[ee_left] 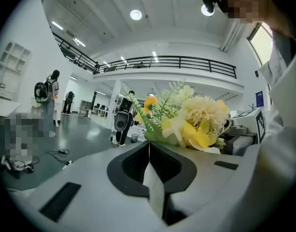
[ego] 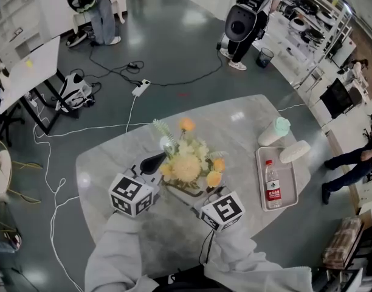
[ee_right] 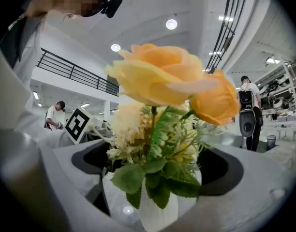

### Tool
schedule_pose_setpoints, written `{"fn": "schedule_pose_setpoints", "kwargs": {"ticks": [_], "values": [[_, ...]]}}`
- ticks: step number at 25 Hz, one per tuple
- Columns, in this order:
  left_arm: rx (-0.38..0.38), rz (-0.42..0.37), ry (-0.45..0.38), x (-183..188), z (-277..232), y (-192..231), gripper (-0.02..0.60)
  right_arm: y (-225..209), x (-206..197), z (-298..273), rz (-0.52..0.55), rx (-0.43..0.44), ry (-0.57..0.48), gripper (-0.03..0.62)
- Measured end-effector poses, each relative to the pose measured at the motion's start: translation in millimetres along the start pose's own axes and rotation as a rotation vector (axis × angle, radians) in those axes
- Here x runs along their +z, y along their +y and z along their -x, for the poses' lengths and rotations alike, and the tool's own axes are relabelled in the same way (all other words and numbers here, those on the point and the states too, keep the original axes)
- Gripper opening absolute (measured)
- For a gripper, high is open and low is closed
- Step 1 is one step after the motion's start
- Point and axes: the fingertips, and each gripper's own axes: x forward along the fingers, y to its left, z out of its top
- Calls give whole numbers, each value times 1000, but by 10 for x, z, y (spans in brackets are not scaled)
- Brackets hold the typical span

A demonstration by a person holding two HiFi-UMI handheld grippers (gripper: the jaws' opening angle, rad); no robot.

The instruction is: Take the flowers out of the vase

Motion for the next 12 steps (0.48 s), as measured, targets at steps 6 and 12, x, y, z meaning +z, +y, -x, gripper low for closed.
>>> {"fn": "schedule_pose_setpoints", "kwargs": {"ticks": [6, 12], "values": [[-5, -9, 4, 2, -24, -32, 5, -28, 69, 43, 33, -35, -33, 315], [9, -2, 5, -5, 46, -31, 5, -45, 101, 118, 49, -89, -44, 137]]}}
